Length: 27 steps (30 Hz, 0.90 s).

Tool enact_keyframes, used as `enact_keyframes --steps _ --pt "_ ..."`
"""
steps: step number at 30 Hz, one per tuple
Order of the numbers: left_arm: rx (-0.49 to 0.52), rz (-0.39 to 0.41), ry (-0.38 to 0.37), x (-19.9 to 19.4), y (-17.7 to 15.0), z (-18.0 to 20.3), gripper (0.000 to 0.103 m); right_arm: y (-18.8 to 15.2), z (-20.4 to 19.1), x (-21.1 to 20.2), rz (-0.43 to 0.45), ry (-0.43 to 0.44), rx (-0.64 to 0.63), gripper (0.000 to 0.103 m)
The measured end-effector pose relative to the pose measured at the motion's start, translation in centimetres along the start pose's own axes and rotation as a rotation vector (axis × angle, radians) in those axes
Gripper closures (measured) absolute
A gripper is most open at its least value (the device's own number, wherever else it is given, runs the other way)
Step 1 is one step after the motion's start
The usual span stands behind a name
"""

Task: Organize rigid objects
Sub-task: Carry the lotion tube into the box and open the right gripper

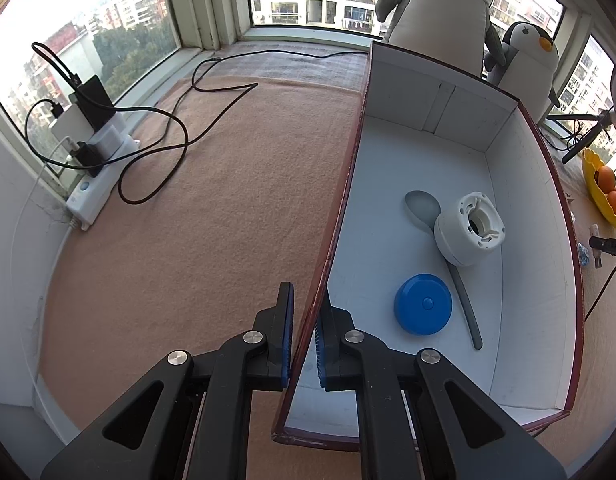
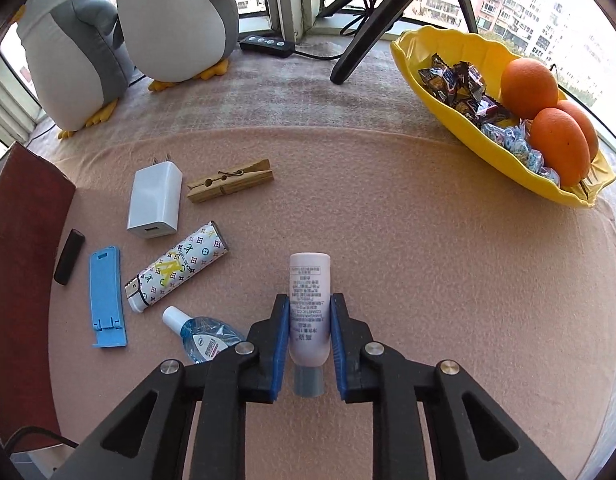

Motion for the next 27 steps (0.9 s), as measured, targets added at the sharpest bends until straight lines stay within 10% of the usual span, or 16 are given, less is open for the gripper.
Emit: enact_keyframes --steps 27 --pt "-0.001 -0.001 -0.006 -0.1 0.1 0.1 0.095 -1.3 -14.3 -15.1 0.309 0.172 -0.303 0.085"
Point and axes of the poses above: each gripper's, at about its wrist camera, not at the fingertips, and x roughly the way its jaws point, z to its right, y to its top, the point moved 3 cm from there along x, roughly the way its jaws point, and after that the axes turned 4 degrees about -x, right-handed, at the moved point
